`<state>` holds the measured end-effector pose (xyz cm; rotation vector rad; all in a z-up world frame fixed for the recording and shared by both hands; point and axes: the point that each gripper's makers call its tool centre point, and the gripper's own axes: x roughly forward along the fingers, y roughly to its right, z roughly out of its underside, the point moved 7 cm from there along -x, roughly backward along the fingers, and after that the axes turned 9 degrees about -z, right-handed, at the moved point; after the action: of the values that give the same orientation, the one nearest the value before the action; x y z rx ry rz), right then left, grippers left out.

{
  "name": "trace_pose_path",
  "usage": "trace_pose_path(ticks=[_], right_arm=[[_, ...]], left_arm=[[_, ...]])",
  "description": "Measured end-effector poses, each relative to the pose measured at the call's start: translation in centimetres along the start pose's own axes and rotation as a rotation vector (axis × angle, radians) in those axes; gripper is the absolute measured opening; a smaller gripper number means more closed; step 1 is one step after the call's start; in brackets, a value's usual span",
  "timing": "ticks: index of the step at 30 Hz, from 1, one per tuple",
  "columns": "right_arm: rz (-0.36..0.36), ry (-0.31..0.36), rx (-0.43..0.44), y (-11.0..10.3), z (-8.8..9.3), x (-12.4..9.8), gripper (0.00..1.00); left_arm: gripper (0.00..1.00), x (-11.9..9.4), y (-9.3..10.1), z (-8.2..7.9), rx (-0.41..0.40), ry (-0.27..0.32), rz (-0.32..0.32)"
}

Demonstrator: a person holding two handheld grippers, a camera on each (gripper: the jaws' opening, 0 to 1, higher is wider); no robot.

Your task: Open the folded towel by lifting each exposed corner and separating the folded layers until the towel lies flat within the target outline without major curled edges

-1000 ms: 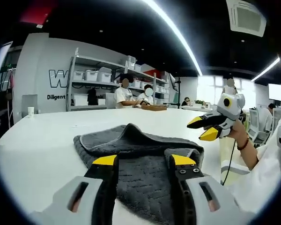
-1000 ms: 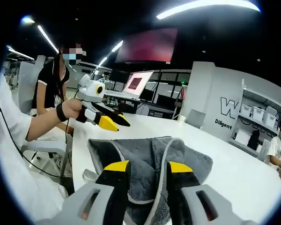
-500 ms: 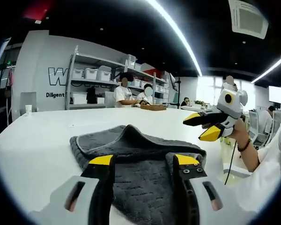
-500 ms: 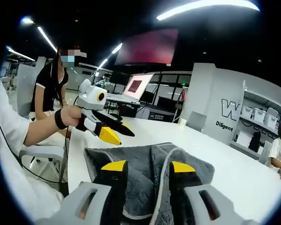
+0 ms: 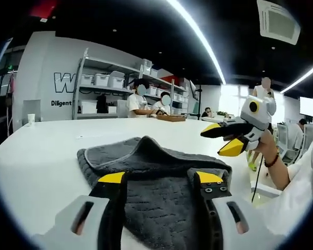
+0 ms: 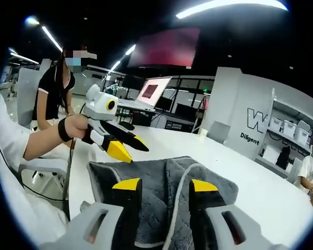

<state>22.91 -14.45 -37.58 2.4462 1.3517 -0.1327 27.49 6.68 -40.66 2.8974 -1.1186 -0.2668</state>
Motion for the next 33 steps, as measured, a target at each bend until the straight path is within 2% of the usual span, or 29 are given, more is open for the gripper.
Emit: trace_pose_path(ticks=[7, 15, 18, 23, 30, 33], right_arm=[[0.007, -0.01, 0.001, 0.4, 0.0, 0.5, 0.32], [0.023, -0.022, 0.003, 1.2, -0.2, 1.2, 0.33], [0.02, -0.032, -0.003, 1.2, -0.1, 1.6, 0.33], [0.013, -0.034, 0.005, 1.5, 0.1, 2.0, 0.33], [0.03, -0.044, 0.003, 2.0, 0.3, 2.5, 0.33], [0.007, -0.046, 0.022, 2.1, 0.5, 2.9, 0.34]], left_arm=[[0.5, 0.3, -0.8, 0.1, -0.015, -0.007, -0.021], [0.49, 0.8, -1.6, -0.7, -0.02, 0.0, -0.036], [0.49, 0.8, -1.9, -0.6, -0.012, -0.01, -0.053], [0.49, 0.6, -1.9, -0.6, -0.017, 0.007, -0.051], [0.49, 1.0, -2.2, -0.1, -0.028, -0.011, -0.066], [0.49, 1.3, -2.4, -0.1, -0.01, -0.018, -0.07]])
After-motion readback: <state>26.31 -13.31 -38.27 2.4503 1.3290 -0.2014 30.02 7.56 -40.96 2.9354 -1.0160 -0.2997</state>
